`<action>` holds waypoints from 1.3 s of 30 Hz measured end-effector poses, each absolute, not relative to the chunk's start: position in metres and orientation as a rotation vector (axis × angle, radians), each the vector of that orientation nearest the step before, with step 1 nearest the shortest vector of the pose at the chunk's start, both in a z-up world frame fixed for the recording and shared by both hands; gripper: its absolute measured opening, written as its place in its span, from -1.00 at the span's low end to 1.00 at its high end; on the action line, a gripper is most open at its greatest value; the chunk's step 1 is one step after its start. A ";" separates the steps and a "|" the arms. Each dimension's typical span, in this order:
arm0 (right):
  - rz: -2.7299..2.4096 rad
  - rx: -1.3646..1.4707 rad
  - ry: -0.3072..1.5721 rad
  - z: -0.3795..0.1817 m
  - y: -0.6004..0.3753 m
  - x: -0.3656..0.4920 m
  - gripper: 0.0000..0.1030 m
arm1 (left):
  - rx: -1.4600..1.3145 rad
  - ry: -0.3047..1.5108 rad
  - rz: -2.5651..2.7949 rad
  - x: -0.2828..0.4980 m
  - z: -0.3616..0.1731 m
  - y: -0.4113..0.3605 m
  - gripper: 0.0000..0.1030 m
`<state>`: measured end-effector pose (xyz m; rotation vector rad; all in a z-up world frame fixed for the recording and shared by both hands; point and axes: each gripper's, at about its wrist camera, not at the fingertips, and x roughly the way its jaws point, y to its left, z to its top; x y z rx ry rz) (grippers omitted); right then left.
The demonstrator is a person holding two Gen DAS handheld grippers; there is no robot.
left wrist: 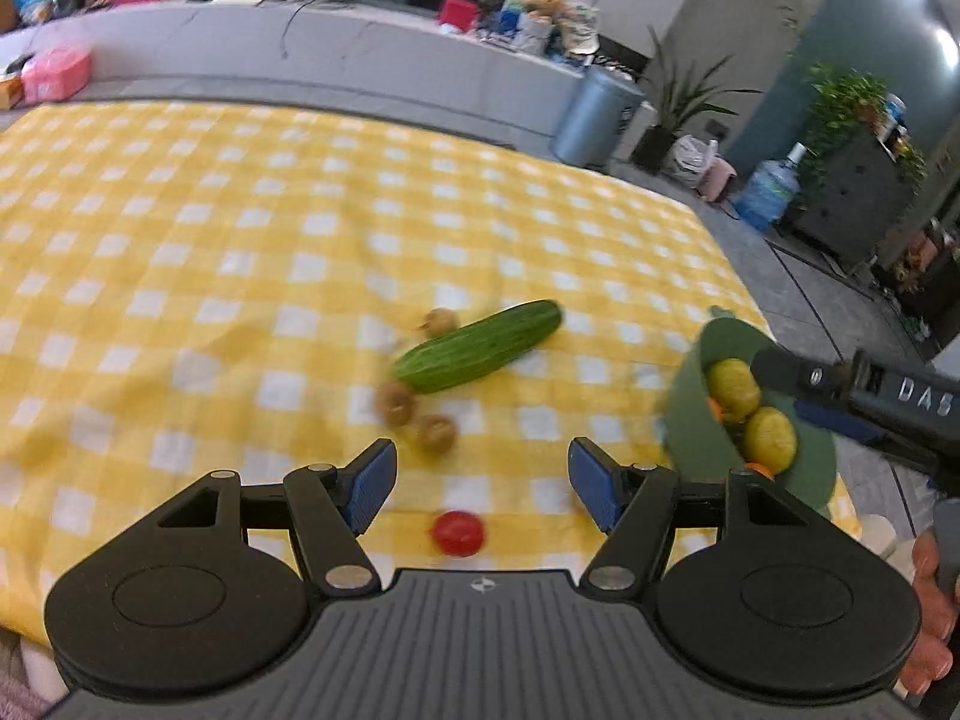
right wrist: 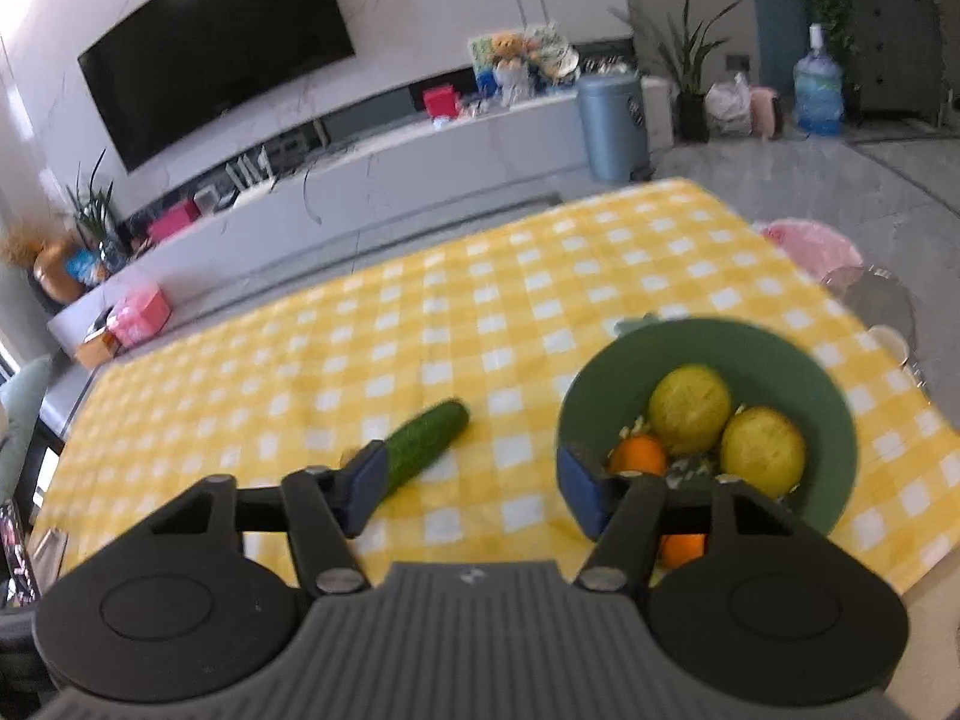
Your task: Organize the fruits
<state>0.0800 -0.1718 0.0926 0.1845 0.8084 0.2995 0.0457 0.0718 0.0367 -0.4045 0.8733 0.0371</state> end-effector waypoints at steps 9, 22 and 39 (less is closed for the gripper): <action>0.365 0.112 1.039 0.031 -0.122 0.095 -0.20 | -0.471 0.973 0.095 0.050 -0.003 0.106 0.49; 0.433 0.104 1.137 -0.007 -0.090 0.100 -0.46 | -0.506 1.067 0.061 0.056 -0.028 0.112 0.49; 0.291 0.109 1.096 -0.012 -0.111 0.112 -0.43 | -0.529 1.094 -0.073 0.071 -0.052 0.078 0.27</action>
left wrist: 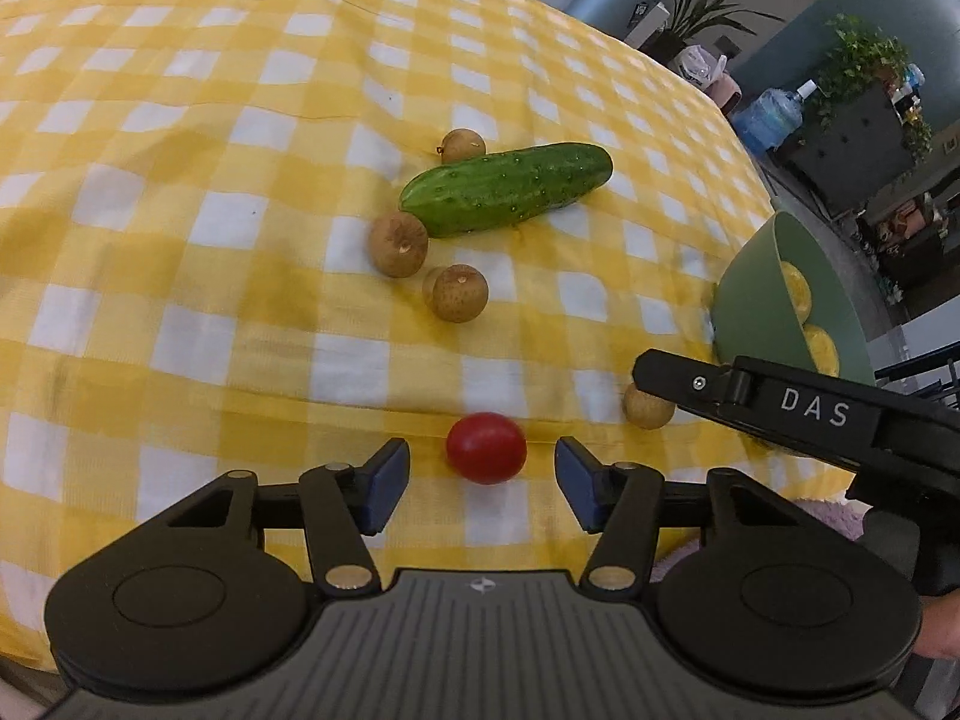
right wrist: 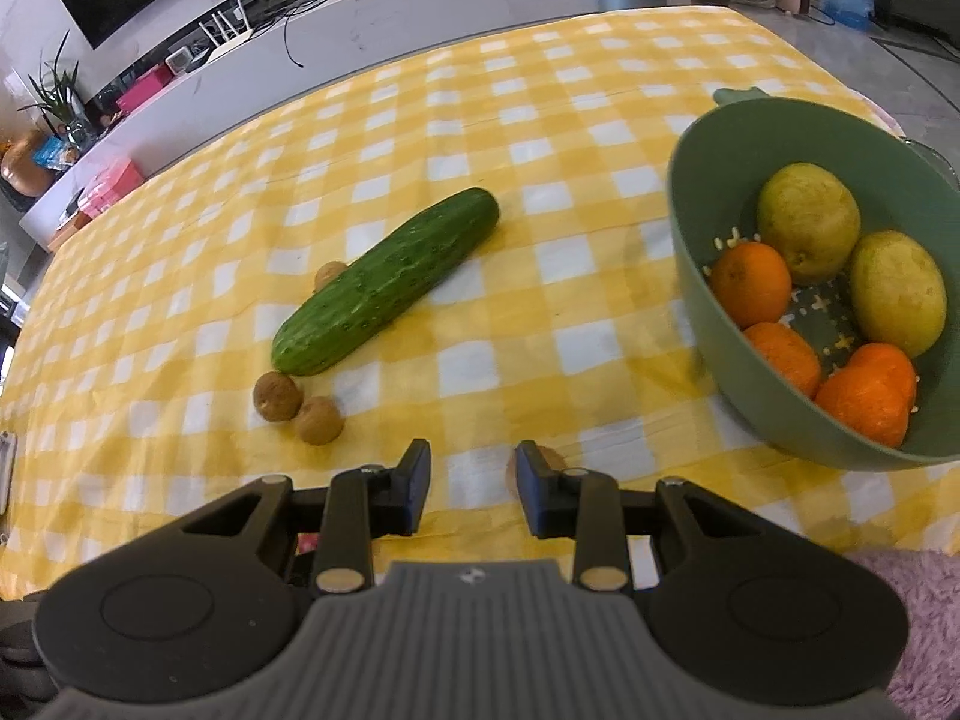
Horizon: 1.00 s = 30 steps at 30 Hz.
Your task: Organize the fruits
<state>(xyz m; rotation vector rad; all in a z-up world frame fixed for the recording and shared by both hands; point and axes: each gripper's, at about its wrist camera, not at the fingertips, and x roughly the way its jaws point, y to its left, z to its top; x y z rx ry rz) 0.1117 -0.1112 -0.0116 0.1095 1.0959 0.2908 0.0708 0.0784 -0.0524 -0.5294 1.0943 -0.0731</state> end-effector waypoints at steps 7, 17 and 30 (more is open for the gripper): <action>0.190 0.005 1.122 -0.031 -0.109 0.119 -0.29 | -0.516 1.089 -0.047 0.070 -0.049 0.087 0.27; 0.210 -0.015 1.081 -0.037 -0.106 0.120 -0.57 | -0.560 0.888 -0.006 0.070 -0.036 0.129 0.35; 0.266 -0.022 1.087 -0.042 -0.099 0.123 -0.57 | -0.458 0.887 -0.012 0.113 -0.058 0.118 0.21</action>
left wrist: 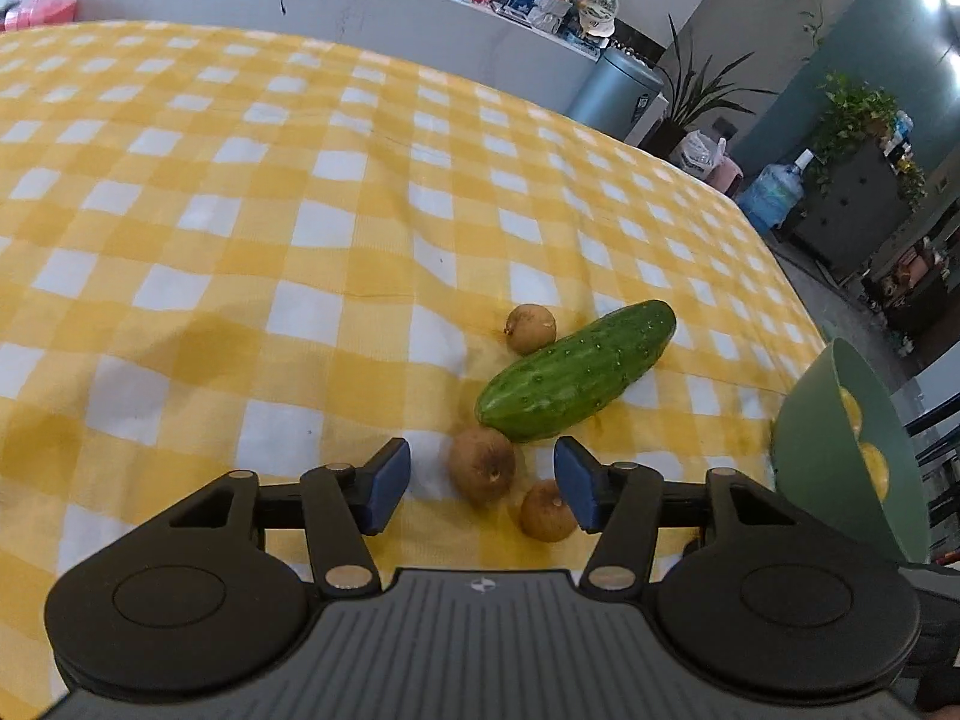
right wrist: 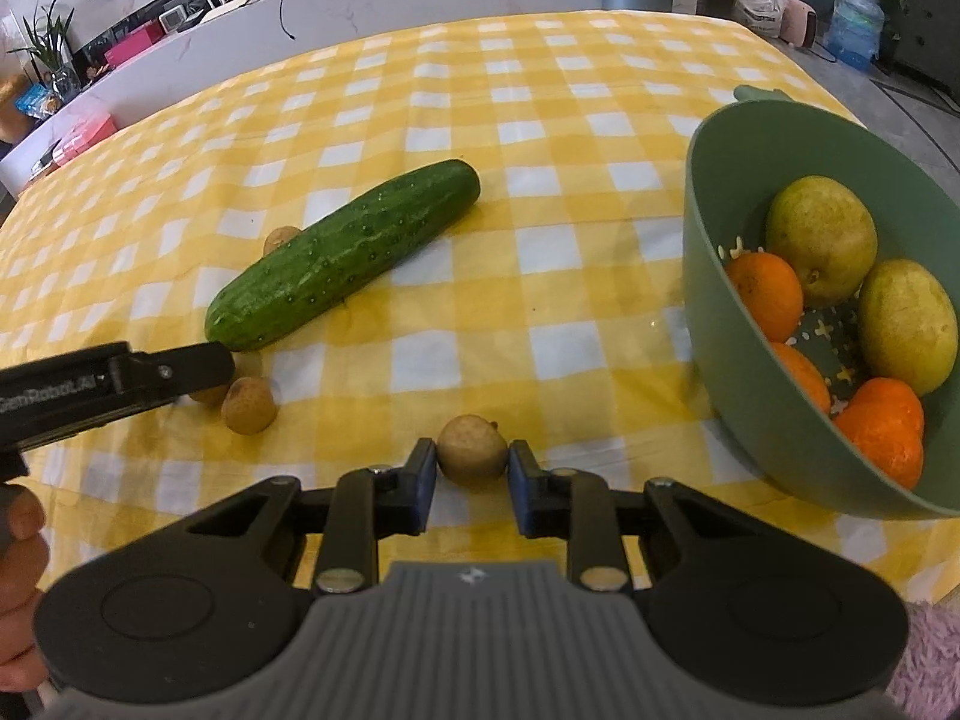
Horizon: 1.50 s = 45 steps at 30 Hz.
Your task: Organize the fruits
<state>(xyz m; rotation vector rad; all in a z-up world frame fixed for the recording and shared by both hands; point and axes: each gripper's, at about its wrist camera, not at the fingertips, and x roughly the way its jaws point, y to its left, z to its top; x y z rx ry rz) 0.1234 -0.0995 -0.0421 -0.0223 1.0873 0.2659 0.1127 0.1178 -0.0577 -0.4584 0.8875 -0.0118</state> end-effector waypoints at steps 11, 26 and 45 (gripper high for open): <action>0.257 -0.054 1.080 -0.041 -0.096 0.122 -0.57 | -0.459 0.853 0.002 0.109 -0.058 0.121 -0.49; 0.314 0.048 1.045 -0.026 -0.105 0.119 -0.57 | -0.522 0.634 -0.084 0.080 -0.031 0.117 -0.49; 0.341 0.421 0.788 0.055 -0.205 0.100 -0.57 | -0.327 0.603 -0.316 0.068 0.044 0.025 -0.48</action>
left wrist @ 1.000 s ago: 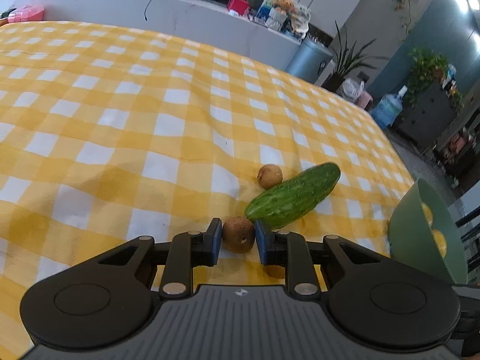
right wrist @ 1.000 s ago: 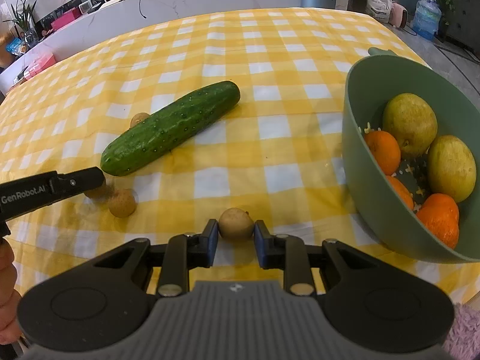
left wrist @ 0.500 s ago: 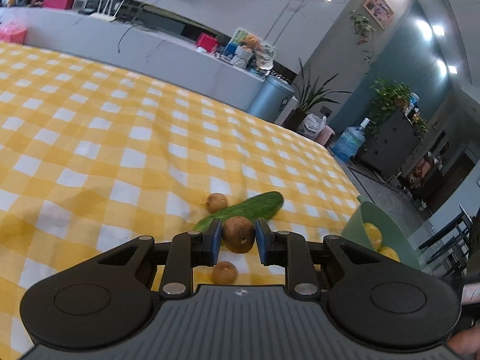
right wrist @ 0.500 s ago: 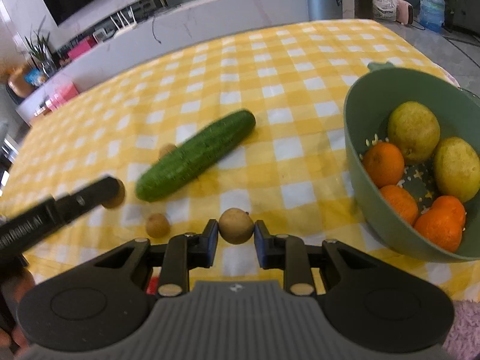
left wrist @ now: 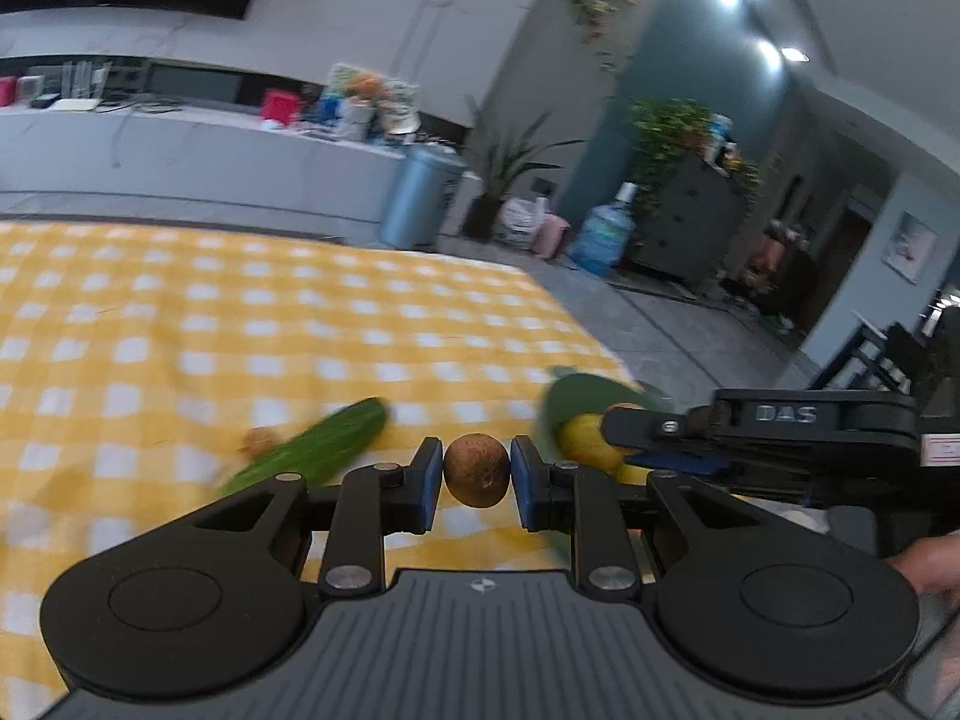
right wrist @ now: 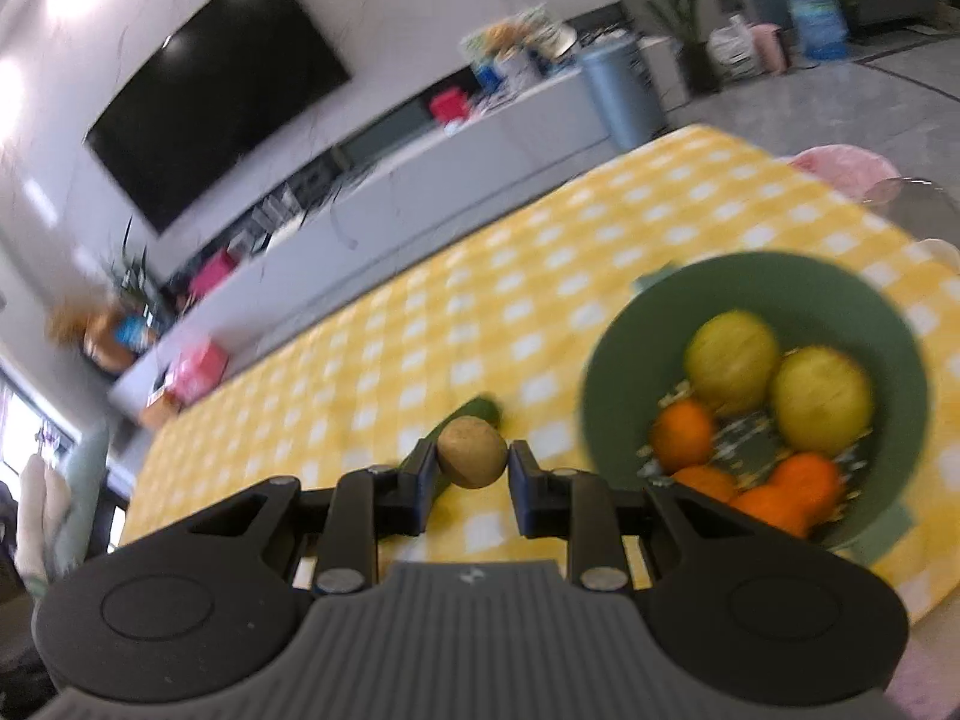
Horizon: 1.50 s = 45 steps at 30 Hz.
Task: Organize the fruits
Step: 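Carry the kiwi into the colander and open the right gripper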
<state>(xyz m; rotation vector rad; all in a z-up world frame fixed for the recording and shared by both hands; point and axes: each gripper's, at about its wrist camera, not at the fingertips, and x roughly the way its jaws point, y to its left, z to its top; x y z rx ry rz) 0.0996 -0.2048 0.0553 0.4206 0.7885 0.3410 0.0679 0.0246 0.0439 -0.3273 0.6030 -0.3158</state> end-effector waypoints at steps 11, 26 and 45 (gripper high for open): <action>0.112 0.567 0.780 0.027 -0.283 0.104 -0.57 | -0.321 0.688 -0.447 0.121 0.018 -0.056 -0.48; 0.113 0.797 0.765 -0.008 -0.319 0.121 -0.41 | -0.433 0.783 -0.482 0.166 -0.014 -0.078 -0.49; 0.042 0.827 0.752 -0.007 -0.332 0.116 -0.26 | -0.339 0.745 -0.454 0.162 -0.002 -0.094 0.07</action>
